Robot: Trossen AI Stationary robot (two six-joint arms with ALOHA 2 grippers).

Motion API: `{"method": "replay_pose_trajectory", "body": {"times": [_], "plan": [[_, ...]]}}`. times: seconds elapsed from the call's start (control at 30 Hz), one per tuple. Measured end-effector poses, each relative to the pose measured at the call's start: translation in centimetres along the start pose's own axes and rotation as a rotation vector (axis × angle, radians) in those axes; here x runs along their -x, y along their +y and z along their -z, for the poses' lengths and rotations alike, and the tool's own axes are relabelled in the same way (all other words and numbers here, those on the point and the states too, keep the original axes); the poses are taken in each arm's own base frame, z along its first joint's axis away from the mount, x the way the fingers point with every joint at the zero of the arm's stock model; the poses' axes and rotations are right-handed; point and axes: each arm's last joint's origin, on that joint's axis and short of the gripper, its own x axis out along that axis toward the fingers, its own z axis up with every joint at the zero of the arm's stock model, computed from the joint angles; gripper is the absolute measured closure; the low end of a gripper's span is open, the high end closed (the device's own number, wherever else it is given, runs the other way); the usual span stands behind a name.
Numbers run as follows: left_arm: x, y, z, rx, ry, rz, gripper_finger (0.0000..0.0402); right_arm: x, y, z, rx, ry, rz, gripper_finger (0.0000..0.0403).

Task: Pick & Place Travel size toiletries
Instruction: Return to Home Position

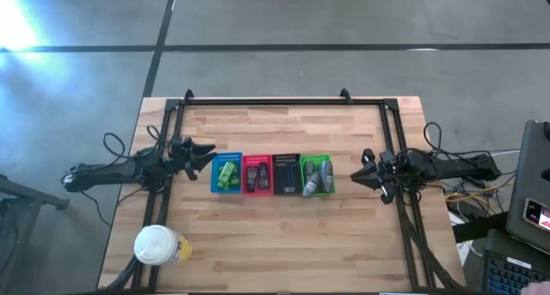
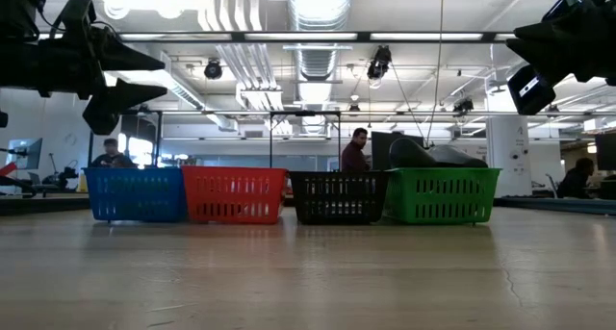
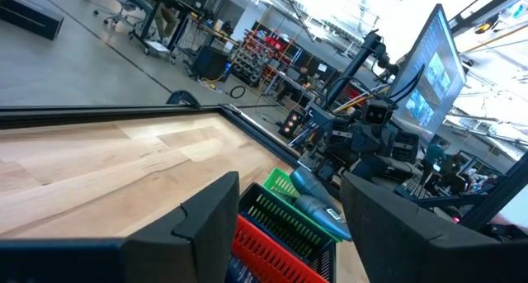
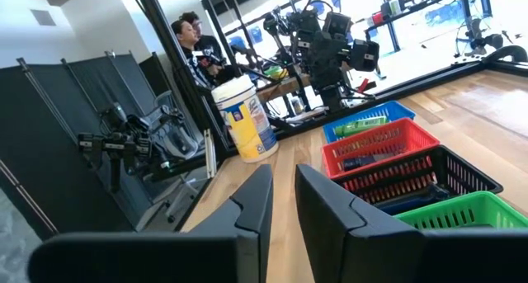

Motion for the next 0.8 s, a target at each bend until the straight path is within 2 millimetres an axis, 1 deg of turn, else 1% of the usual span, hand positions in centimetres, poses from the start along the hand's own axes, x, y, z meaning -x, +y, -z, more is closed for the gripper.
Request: {"method": "replay_pose_trajectory", "body": {"times": [0.8], "plan": [[0.00, 0.00, 0.00, 0.000, 0.000, 0.000, 0.0183, 0.00, 0.01, -0.02, 0.000, -0.001, 0.000, 0.0284]]}}
